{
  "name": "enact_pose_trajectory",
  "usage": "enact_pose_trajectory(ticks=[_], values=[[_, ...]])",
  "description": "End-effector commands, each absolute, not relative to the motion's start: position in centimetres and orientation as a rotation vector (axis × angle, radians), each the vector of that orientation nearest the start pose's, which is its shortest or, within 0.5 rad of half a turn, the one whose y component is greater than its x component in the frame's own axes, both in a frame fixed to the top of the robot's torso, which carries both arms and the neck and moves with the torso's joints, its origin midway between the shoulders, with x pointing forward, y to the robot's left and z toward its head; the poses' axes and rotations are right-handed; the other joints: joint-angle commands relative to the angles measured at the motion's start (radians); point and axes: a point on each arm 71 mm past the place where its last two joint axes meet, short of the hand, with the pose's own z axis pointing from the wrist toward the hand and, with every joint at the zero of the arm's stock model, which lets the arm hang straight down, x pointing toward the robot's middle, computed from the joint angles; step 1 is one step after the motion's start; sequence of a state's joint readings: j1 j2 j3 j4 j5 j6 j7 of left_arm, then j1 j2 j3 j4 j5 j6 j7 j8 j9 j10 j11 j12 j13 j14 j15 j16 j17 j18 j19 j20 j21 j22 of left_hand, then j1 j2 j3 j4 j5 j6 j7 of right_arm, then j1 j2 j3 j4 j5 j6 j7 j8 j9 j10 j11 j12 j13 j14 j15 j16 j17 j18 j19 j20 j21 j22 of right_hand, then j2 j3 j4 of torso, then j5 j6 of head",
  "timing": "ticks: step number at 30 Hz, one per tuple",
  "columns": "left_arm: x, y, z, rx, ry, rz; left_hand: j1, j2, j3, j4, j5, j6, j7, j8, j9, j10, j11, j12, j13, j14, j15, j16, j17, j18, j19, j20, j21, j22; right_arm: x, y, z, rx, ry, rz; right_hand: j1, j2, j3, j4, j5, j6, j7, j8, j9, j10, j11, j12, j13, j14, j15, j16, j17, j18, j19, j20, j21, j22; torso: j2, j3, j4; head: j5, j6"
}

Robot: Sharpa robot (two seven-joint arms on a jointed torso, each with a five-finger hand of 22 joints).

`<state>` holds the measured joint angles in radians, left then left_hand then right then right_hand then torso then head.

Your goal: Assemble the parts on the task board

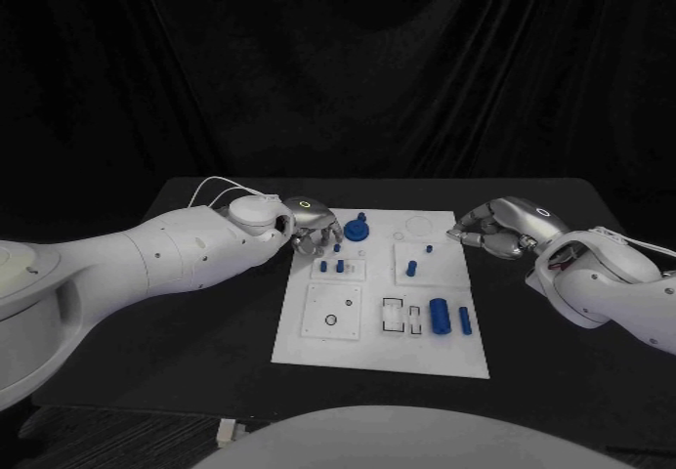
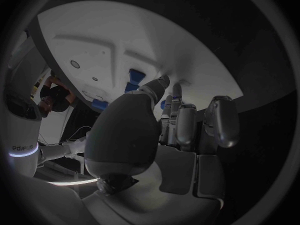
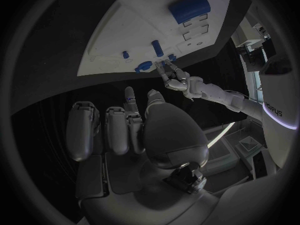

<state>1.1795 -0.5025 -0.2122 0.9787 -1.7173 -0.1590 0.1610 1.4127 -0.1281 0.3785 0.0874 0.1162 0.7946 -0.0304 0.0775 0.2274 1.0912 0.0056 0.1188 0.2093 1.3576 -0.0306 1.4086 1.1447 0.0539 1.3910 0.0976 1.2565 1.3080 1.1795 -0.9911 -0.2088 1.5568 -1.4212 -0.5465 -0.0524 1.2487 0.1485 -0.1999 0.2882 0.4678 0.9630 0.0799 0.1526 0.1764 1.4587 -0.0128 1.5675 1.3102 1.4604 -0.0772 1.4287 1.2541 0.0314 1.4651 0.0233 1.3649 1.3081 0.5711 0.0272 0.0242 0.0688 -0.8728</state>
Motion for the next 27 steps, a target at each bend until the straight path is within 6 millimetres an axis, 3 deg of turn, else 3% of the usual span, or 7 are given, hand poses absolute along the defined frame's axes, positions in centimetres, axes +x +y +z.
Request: enact_pose_trajectory(ticks=[1, 8, 13, 19, 20, 22, 27], values=[[53.3, 18.1, -28.1, 0.652, 1.770, -0.455, 0.013, -0.004, 0.008, 0.006, -0.001, 0.031, 0.006, 0.015, 0.004, 0.004, 0.002, 0.004, 0.003, -0.070, 0.000, -0.061, -0.115, 0.022, -0.035, -0.001, -0.054, 0.159, 44.6, -27.1, -23.1, -0.048, 1.636, 0.550, 0.010, 0.001, -0.001, -0.005, 0.006, 0.007, 0.002, 0.000, 0.000, 0.098, 0.000, -0.014, 0.231, 0.058, -0.003, -0.004, 0.002, 0.018, 0.039, 0.005, -0.001, 0.197, 0.000, -0.0003, 0.0000, 0.011, 0.000], [53.1, 21.7, -27.0, 0.569, 1.725, -0.454, 0.011, -0.022, 0.032, 0.019, -0.015, 0.061, 0.029, 0.017, -0.007, -0.092, -0.020, -0.005, 0.019, -0.456, 0.019, -0.569, -0.607, 0.110, -0.466, 0.014, -0.684, -0.002, 45.6, -27.2, -19.6, -0.056, 1.552, 0.549, 0.040, -0.008, -0.006, -0.002, 0.013, 0.023, 0.004, -0.002, -0.001, 0.006, 0.006, -0.143, 0.048, 0.057, 0.003, -0.005, -0.002, 0.018, 0.039, 0.010, -0.004, 0.196, 0.000, -0.0008, -0.0002, 0.027, 0.000], [52.5, 23.9, -25.5, 0.379, 1.696, -0.628, -0.052, 0.006, -0.014, 0.091, 0.033, 0.068, 0.075, 0.008, -0.019, -0.303, 0.006, 0.026, 0.037, -0.776, 0.114, -0.879, -0.764, 0.070, -0.796, 0.040, -0.950, -0.086, 46.4, -26.7, -16.9, -0.083, 1.488, 0.561, 0.134, -0.045, -0.001, -0.012, 0.012, 0.030, 0.009, -0.011, -0.005, -0.359, 0.013, -0.671, -0.504, 0.056, 0.007, -0.006, -0.006, 0.019, 0.038, 0.013, -0.007, 0.196, -0.002, -0.0013, -0.0005, 0.042, 0.000], [51.0, 25.5, -23.9, -0.047, 1.698, -1.077, -0.164, 0.063, -0.119, 0.198, 0.177, -0.048, 0.135, 0.016, -0.061, -0.651, 0.068, -0.027, -0.048, -1.158, 0.104, -1.191, -0.986, 0.064, -1.081, 0.027, -1.189, -0.224, 47.1, -24.7, -14.7, -0.201, 1.480, 0.599, 0.329, -0.103, 0.061, -0.048, 0.132, 0.040, 0.020, -0.014, -0.006, -0.488, 0.041, -1.065, -0.807, 0.056, 0.030, 0.002, 0.013, 0.018, 0.034, 0.030, -0.014, 0.195, -0.001, -0.0023, -0.0008, 0.081, 0.000], [50.8, 25.6, -23.7, -0.121, 1.693, -1.154, -0.173, 0.073, -0.135, 0.202, 0.187, -0.094, 0.141, -0.001, -0.074, -0.745, 0.072, -0.052, -0.081, -1.230, 0.102, -1.263, -1.036, 0.064, -1.129, 0.022, -1.199, -0.251, 47.2, -24.3, -14.5, -0.227, 1.484, 0.603, 0.348, -0.108, 0.077, -0.048, 0.109, 0.040, 0.017, -0.015, -0.007, -0.489, 0.051, -1.114, -0.851, 0.056, 0.039, 0.003, 0.016, 0.018, 0.033, 0.038, -0.016, 0.195, -0.001, -0.0024, -0.0002, 0.085, 0.000], [50.1, 25.8, -23.2, -0.294, 1.659, -1.335, -0.219, 0.094, -0.195, 0.203, 0.248, -0.353, 0.127, -0.026, -0.141, -0.935, 0.055, -0.088, -0.150, -1.343, 0.092, -1.389, -1.129, 0.065, -1.296, 0.015, -1.214, -0.605, 47.5, -23.2, -14.1, -0.302, 1.491, 0.598, 0.437, -0.119, 0.211, -0.023, -0.238, 0.049, 0.003, -0.020, -0.011, -0.497, 0.074, -1.274, -0.999, 0.054, 0.031, 0.005, 0.020, 0.021, 0.028, 0.040, -0.022, 0.193, -0.003, -0.0044, 0.0009, 0.092, 0.000], [48.7, 26.0, -22.3, -0.569, 1.540, -1.623, -0.274, 0.163, -0.370, 0.204, 0.203, -0.569, 0.055, -0.049, -0.199, -1.067, -0.019, -0.112, -0.202, -1.358, 0.076, -1.409, -1.145, 0.092, -1.370, 0.024, -1.229, -0.942, 48.0, -21.3, -13.9, -0.506, 1.479, 0.540, 0.323, -0.232, 0.307, 0.000, -0.366, 0.067, -0.033, -0.020, -0.012, -0.510, 0.057, -1.367, -1.113, 0.054, 0.020, 0.000, 0.017, 0.023, 0.027, 0.029, -0.031, 0.191, -0.004, -0.0059, 0.0042, 0.091, 0.000]])
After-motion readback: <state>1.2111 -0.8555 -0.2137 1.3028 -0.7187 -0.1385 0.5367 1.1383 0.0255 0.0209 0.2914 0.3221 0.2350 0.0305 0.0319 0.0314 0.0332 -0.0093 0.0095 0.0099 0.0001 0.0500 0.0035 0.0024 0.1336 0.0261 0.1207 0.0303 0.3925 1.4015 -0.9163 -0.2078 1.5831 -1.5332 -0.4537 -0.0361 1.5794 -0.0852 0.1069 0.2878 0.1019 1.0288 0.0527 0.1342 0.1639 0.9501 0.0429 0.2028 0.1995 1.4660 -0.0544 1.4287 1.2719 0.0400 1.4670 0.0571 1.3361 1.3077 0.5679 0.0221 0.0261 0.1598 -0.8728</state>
